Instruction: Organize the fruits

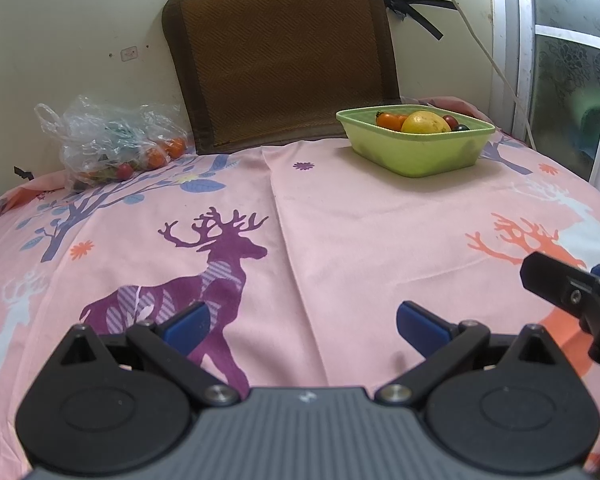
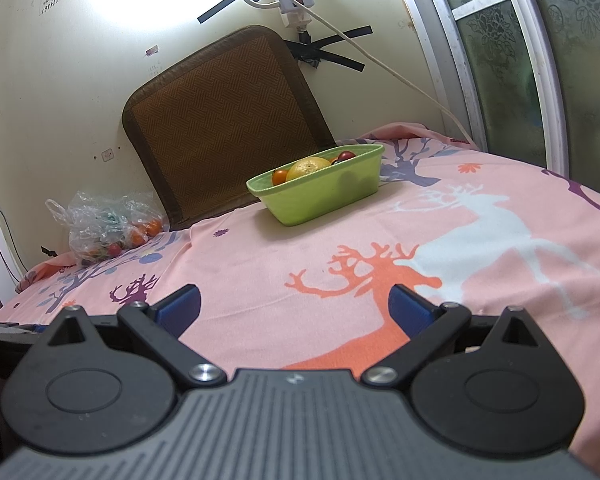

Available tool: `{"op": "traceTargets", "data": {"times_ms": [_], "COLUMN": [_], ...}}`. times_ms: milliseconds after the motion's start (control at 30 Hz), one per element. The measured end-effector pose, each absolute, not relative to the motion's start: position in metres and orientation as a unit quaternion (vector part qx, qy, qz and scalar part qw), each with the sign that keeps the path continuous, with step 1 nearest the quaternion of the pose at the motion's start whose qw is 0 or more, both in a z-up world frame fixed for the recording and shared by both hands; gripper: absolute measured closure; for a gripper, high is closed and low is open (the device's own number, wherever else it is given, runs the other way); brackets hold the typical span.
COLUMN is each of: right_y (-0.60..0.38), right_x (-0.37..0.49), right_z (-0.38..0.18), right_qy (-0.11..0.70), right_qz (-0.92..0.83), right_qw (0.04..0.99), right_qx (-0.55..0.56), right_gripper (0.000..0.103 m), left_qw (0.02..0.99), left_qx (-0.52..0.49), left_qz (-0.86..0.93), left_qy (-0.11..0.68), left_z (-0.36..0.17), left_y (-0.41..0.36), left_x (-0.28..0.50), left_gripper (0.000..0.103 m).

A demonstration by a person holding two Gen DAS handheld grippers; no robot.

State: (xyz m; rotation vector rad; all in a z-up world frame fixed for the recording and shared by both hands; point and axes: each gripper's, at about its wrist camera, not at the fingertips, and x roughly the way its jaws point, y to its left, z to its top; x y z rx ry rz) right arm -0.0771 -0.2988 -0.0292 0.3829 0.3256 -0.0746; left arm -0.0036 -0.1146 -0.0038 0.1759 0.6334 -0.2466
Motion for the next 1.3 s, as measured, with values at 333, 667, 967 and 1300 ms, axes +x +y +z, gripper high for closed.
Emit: {"op": "traceTargets", "data": {"times_ms": [333, 667, 967, 1300], "right_y": [-0.2989, -0.2987, -0.2985, -0.2978], "right_x": [-0.0772, -0.0774, -0.0775, -0.0792], "right_z": [-0.0292, -0.0291, -0.0290, -0.0285], "right_qy": [0.161, 0.161, 0.161, 0.160], "right_qz": [-0.037, -0.037, -0.037, -0.038], "right_qw": [0.968, 0.968, 0.968, 0.968], "right_qx": [0.189, 0.189, 0.189, 0.187], "right_gripper": [0.002, 0.001, 0.001, 0.001], "left_qw": [0.939, 0.939, 0.939, 0.935], "left_qx": [0.086, 0.087, 0.086, 0.081], "left_qz": [-0.120, -0.120, -0.120, -0.123], "left_qy": [0.310, 0.311, 0.311, 0.323], "left_z": [-0.0035, -0.0041, -0.0031, -0.0074], "left_y": [-0.1150, -0.1152, -0.1153, -0.1134], "left_x": [-0.0033, -0.0036, -0.0030, -0.0009], "left_gripper": [0.000, 0.000, 0.000, 0.000]}}
